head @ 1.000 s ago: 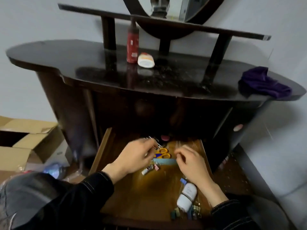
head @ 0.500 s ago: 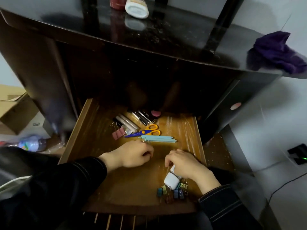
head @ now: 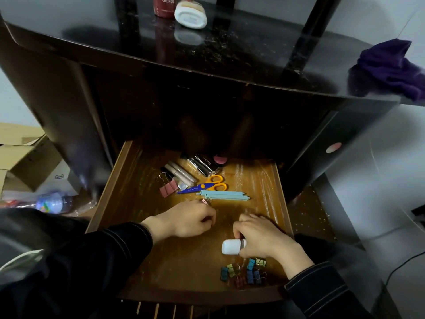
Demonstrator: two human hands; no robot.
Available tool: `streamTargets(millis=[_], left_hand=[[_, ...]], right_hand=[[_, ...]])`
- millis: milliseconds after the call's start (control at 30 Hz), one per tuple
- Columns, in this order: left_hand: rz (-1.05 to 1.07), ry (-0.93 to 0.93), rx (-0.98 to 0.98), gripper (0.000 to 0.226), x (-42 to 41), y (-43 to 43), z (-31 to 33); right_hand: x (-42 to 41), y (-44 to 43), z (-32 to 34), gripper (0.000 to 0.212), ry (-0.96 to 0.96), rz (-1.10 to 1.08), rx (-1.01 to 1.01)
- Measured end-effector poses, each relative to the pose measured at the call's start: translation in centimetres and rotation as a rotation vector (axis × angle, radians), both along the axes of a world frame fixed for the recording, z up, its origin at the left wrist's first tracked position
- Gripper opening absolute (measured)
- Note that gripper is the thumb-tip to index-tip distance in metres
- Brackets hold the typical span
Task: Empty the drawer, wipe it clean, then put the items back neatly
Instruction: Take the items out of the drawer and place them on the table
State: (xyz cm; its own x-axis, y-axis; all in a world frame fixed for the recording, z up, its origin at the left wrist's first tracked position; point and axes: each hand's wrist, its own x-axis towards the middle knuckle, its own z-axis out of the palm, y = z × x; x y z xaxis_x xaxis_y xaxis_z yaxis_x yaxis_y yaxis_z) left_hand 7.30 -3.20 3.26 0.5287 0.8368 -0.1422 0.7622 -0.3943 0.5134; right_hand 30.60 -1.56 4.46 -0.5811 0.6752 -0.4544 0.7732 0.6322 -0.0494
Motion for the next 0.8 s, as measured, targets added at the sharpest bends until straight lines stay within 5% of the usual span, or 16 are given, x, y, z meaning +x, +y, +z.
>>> streamTargets(millis=[167,367,533,700,800], left_hand=[[0.073,0.001,-0.026,0.029,0.0,0.2,0.1],[0.168,-0.241,-0.136,0.057,0.9,0.3,0.5],[0.250,-0.628,-0.310,0.022,1.3,0.1,1.3],[0.434,-0.698,-0.325,0.029,1.0,0.8,1.4],[0.668,-0.862,-0.512,0.020,0.9,1.2,1.7]], right_hand=[[0.0,0.2,0.4,0.034,0.286,-0.225,-0.004],[-0.3,0.6,0.9,0.037,0.557,-0.445,-0.014],[-0.9,0.3,1.4,0.031,0.737,-0.463,-0.188],[-0.9,0.4,1.6,0.019,0.794,-0.493,-0.175],[-0.8,0.4,1.4,0.017,0.823,-0.512,-0.140]])
